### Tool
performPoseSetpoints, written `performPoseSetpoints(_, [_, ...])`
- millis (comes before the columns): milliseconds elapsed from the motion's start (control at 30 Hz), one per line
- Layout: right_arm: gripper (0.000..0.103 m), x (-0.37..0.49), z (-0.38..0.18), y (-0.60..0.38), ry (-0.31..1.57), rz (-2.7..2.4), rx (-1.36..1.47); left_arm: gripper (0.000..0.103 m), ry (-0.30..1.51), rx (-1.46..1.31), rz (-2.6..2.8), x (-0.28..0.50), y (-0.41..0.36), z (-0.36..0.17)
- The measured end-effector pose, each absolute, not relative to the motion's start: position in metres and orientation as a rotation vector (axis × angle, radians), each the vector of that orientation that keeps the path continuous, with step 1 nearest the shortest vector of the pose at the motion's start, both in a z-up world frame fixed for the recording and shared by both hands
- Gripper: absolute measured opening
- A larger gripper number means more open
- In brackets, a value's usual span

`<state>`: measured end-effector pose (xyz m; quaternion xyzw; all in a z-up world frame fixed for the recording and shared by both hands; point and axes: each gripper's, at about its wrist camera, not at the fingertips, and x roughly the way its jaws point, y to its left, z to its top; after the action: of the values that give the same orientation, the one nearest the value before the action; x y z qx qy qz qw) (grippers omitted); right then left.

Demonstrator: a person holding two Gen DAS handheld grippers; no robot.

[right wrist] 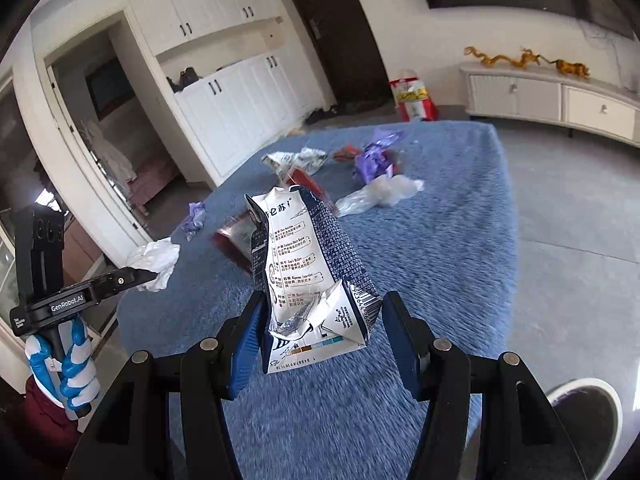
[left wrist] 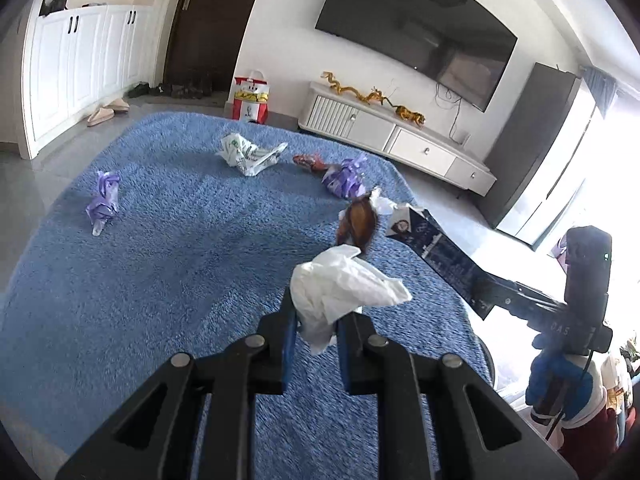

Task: Collect trash
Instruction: 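Carry tissue and carton over the white bin and open both tools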

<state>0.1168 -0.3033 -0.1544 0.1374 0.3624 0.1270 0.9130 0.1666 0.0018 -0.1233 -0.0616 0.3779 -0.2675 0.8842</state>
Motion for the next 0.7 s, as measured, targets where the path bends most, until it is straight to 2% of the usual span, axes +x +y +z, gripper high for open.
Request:
performPoseSetpoints(367, [0.058,0.066,-0.134,-0.338,0.671,0.204,0.327,0.016,0.742,-0.087,-0.573,0.135,-0.013,-0.097])
performPoseSetpoints(700, [0.058,0.011,-0.133,-0.398,0.601,0.09,0.379,0.016,0.744,0.023,-0.64,0.115,-0.072,-0.086])
